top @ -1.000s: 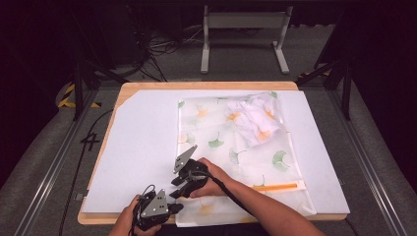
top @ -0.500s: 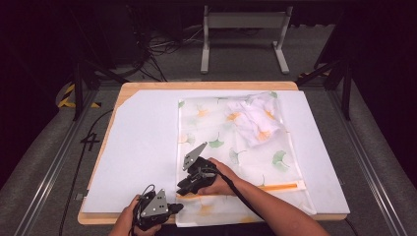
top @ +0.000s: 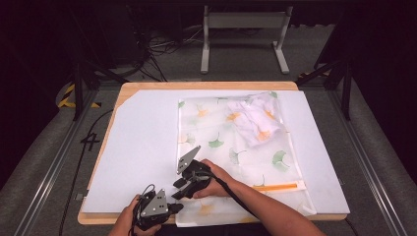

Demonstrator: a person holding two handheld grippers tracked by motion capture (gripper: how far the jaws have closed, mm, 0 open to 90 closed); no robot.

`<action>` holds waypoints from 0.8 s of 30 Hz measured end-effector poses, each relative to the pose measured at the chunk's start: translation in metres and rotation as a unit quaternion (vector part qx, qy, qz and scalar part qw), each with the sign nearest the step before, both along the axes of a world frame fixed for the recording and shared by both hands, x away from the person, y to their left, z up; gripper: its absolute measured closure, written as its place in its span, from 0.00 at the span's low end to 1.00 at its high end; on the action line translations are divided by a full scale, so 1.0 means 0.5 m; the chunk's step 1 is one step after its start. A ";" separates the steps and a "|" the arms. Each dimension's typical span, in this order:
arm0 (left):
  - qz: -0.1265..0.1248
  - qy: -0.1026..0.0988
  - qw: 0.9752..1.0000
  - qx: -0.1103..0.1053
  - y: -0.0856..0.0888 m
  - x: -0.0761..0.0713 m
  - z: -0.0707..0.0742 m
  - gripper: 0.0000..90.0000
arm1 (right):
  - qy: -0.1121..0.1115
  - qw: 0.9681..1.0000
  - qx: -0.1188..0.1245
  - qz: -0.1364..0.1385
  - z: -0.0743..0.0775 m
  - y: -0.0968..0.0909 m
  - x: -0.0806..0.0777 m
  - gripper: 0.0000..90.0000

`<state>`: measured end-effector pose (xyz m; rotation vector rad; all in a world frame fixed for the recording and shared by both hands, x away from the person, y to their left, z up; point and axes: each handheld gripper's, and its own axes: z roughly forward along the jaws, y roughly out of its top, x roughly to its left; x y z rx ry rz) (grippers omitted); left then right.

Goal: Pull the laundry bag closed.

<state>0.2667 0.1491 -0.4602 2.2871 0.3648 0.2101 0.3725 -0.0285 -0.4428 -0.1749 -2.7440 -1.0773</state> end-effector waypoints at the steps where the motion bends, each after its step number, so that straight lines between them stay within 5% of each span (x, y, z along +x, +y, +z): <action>1: 0.000 0.000 1.000 0.000 0.000 0.000 0.000 1.00 | 0.000 1.000 0.000 0.000 0.000 0.000 0.000 0.67; 2: -0.001 0.000 1.000 -0.001 0.000 0.000 0.000 1.00 | 0.010 1.000 -0.001 0.008 0.001 -0.004 0.002 0.76; 8: 0.000 0.000 1.000 0.001 0.000 0.001 0.000 1.00 | 0.010 1.000 -0.002 0.027 0.004 -0.020 0.002 0.91; 14: -0.002 0.001 1.000 0.000 0.000 0.001 0.000 1.00 | 0.009 1.000 -0.002 0.025 0.004 -0.024 0.000 1.00; 19: -0.002 0.002 1.000 -0.002 0.000 0.001 0.000 1.00 | 0.010 1.000 0.011 0.026 0.008 -0.024 0.001 0.99; 24: -0.002 0.002 1.000 -0.001 0.000 0.002 0.000 1.00 | 0.013 1.000 0.017 0.002 0.009 -0.017 0.007 0.78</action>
